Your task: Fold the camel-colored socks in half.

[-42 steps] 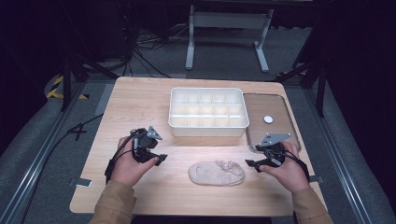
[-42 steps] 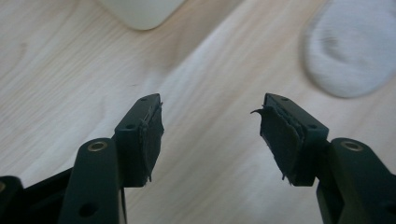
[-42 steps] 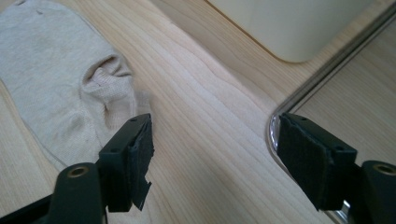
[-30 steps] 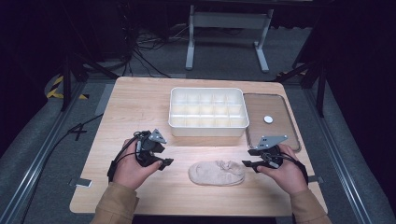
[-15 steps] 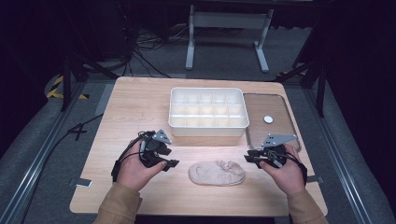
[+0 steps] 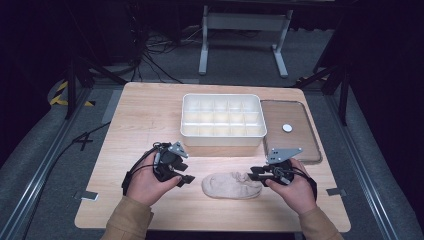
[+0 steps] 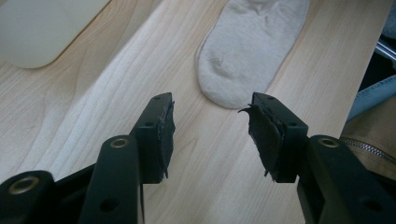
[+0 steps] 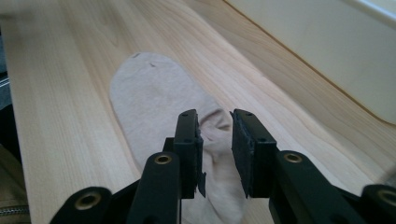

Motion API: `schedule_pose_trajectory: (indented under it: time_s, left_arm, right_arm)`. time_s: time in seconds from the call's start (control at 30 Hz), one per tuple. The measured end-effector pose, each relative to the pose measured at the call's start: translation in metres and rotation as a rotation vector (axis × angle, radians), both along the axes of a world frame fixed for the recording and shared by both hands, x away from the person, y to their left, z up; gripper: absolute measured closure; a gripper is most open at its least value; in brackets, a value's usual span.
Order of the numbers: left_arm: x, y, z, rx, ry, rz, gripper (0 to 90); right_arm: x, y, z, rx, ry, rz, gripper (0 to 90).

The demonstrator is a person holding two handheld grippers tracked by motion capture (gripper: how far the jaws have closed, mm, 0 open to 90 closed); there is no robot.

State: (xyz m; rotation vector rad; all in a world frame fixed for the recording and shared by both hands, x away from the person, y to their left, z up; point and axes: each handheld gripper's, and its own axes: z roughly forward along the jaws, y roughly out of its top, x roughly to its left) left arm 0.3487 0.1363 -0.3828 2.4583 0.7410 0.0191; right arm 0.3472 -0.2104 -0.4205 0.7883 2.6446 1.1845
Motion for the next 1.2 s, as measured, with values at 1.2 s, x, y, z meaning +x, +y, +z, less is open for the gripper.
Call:
schedule_pose_trajectory:
  time_s: [1.2]
  left_arm:
    - [0.006,-0.027,-0.039,0.006,0.044,0.029,51.0]
  right_arm:
    - [-0.003,0.044,-0.047,-0.063,0.071,0.015,89.6]
